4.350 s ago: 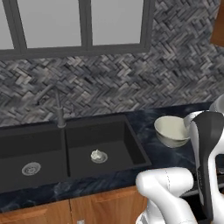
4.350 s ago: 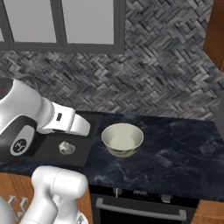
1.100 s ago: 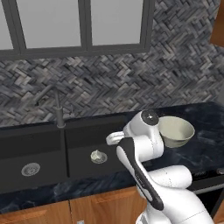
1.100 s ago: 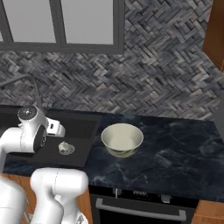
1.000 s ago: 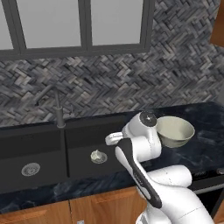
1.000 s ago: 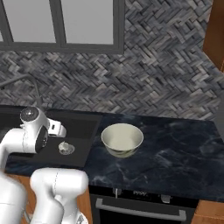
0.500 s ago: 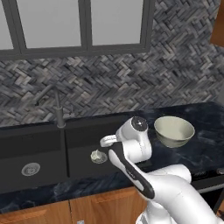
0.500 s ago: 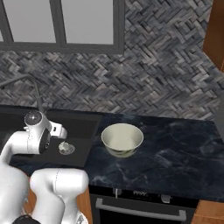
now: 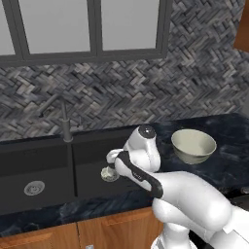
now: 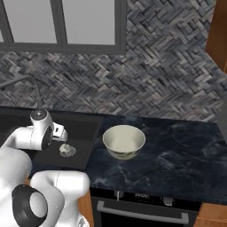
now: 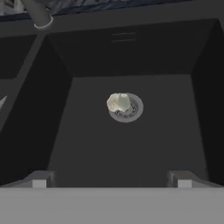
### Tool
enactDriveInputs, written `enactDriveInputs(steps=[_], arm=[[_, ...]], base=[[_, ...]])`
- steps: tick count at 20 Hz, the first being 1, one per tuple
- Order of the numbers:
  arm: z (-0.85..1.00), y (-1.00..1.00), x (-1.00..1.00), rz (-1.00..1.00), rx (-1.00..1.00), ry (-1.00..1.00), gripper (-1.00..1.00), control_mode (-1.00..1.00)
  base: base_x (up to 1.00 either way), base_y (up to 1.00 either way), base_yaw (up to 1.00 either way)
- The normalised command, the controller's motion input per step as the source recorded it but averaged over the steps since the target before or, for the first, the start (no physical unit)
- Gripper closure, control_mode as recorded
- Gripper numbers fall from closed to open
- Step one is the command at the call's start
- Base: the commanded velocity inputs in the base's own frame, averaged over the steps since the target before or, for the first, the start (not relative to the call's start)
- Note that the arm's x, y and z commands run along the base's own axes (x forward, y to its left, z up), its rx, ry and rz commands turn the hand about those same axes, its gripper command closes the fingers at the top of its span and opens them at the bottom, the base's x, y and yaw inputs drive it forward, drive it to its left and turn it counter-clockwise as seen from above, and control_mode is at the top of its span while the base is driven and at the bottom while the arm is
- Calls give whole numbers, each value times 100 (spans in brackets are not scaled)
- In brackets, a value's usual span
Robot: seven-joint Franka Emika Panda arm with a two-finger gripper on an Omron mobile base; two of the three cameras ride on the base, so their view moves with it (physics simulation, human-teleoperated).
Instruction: Pick the bananas from the cabinet and place them in one bowl. Pick the garlic from the sink and place it in the other bowl.
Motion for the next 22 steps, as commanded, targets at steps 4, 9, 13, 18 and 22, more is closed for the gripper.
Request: enactDriveInputs(steps=[4, 9, 13, 18, 22], arm=[[-54, 0, 12, 0, -1, 0, -100, -100], [-35, 0, 37, 0, 0, 0, -100, -100], [-29, 0, 40, 0, 0, 0, -100, -100], [-40, 9, 14, 0, 0, -1, -100, -100], [-33, 6, 19, 0, 0, -3, -100, -100]], base=[[0, 0, 0], [0, 0, 0], [0, 0, 0], [0, 0, 0], [0, 0, 0]])
